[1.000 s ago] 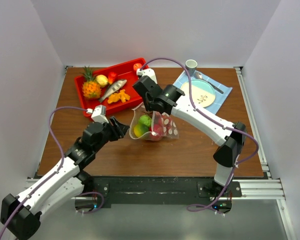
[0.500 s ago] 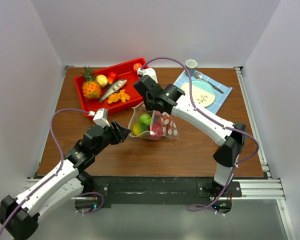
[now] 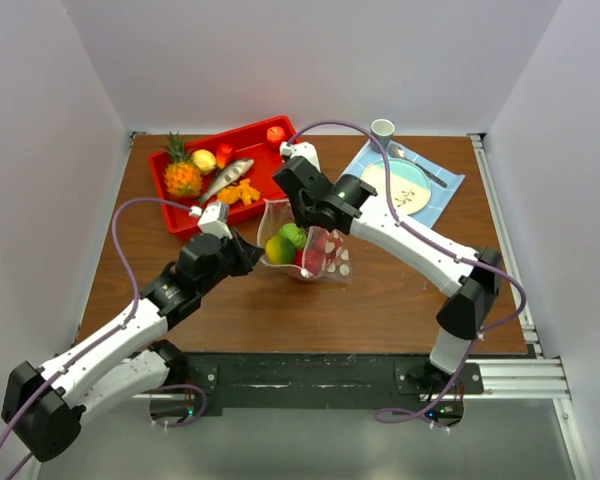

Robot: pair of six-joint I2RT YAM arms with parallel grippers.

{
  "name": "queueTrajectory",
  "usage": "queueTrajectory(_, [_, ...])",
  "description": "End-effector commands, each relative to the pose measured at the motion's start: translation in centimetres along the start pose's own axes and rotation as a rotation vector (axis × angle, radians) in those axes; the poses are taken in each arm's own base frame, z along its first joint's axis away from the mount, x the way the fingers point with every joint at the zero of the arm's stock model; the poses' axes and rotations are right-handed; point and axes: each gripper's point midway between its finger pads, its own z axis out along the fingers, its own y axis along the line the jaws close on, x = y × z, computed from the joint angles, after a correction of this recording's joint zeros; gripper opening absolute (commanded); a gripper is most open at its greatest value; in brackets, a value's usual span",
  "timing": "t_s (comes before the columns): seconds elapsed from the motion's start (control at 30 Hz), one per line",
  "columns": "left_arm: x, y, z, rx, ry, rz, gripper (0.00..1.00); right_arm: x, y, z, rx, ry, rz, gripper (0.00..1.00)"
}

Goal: Place the food in the zip-top bag and seal the zipper
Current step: Adjust the zipper food storage bag at the center of the board.

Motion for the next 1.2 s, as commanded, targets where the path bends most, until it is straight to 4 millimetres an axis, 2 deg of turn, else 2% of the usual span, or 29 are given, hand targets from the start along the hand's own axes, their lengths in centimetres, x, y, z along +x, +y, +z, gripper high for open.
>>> queueTrajectory(0.0, [-6.7, -5.1, -0.7, 0.090, -0.154, 0.035, 0.00, -0.9, -0.5, -3.0, -0.091, -0.070, 0.080, 0.00])
queueTrajectory(0.03, [-6.8, -5.7, -0.3, 0.099, -0.144, 0.041, 0.00, -1.1, -1.0, -3.8, -0.091, -0.086, 0.087, 0.00])
queueTrajectory(0.07, [-7.5, -7.2, -0.4, 0.145, -0.141, 0.046, 0.00, -1.0, -1.5, -3.7, -0.076, -0.088, 0.090, 0.00])
queueTrajectory(0.1, [-7.6, -7.9, -0.1, 0.166, -0.132, 0.058, 0.00, -0.7, -2.1, -3.5, -0.061, -0.083, 0.092, 0.00])
queueTrajectory(0.13, [-6.7, -7.5, 0.7, 0.130, -0.088, 0.077, 0.00, -1.0, -3.0, -3.5, -0.054, -0.084, 0.110, 0.00])
queueTrajectory(0.17, [-8.2, -7.5, 0.7, 0.090, -0.124, 0.086, 0.00, -1.0, -3.5, -3.4, -0.052, -0.081, 0.119, 0.00])
queueTrajectory(0.23, [-8.7, -7.8, 0.7, 0.091, -0.137, 0.100, 0.00, -1.1, -4.1, -3.3, -0.058, -0.084, 0.140, 0.00])
queueTrajectory(0.27, [-9.0, -8.6, 0.9, 0.129, -0.147, 0.110, 0.00, -1.4, -4.3, -3.5, -0.065, -0.093, 0.148, 0.00])
queueTrajectory(0.3, [-8.4, -9.5, 1.0, 0.169, -0.108, 0.121, 0.00, -1.5, -4.1, -3.4, -0.072, -0.097, 0.150, 0.00])
queueTrajectory(0.33, [-7.3, -9.3, 1.6, 0.141, -0.060, 0.137, 0.00, -1.6, -4.1, -3.1, -0.074, -0.092, 0.154, 0.00])
queueTrajectory(0.37, [-8.3, -10.2, 1.4, 0.150, -0.084, 0.140, 0.00, -1.4, -3.6, -2.5, -0.089, -0.074, 0.150, 0.00])
queueTrajectory(0.47, [-9.3, -11.8, 1.0, 0.198, -0.105, 0.148, 0.00, -1.0, -2.8, -1.7, -0.111, -0.054, 0.155, 0.00])
queueTrajectory(0.6, [-9.8, -11.6, 1.1, 0.163, -0.102, 0.167, 0.00, -0.7, -3.1, -1.4, -0.094, -0.061, 0.159, 0.00])
queueTrajectory(0.77, [-10.9, -12.6, 0.6, 0.189, -0.130, 0.150, 0.00, -1.1, -4.7, -1.3, -0.051, -0.063, 0.167, 0.00])
queueTrajectory(0.9, [-11.0, -11.1, 0.6, 0.117, -0.141, 0.155, 0.00, -1.6, -5.7, -1.8, -0.018, -0.083, 0.163, 0.00])
queueTrajectory(1.0, [-11.2, -10.5, -0.2, 0.102, -0.164, 0.149, 0.00, -1.4, -6.8, -1.3, 0.015, -0.074, 0.158, 0.00])
queueTrajectory(1.17, [-12.0, -10.3, -0.8, 0.087, -0.189, 0.150, 0.00, -0.3, -6.6, -0.2, 0.018, -0.040, 0.138, 0.00])
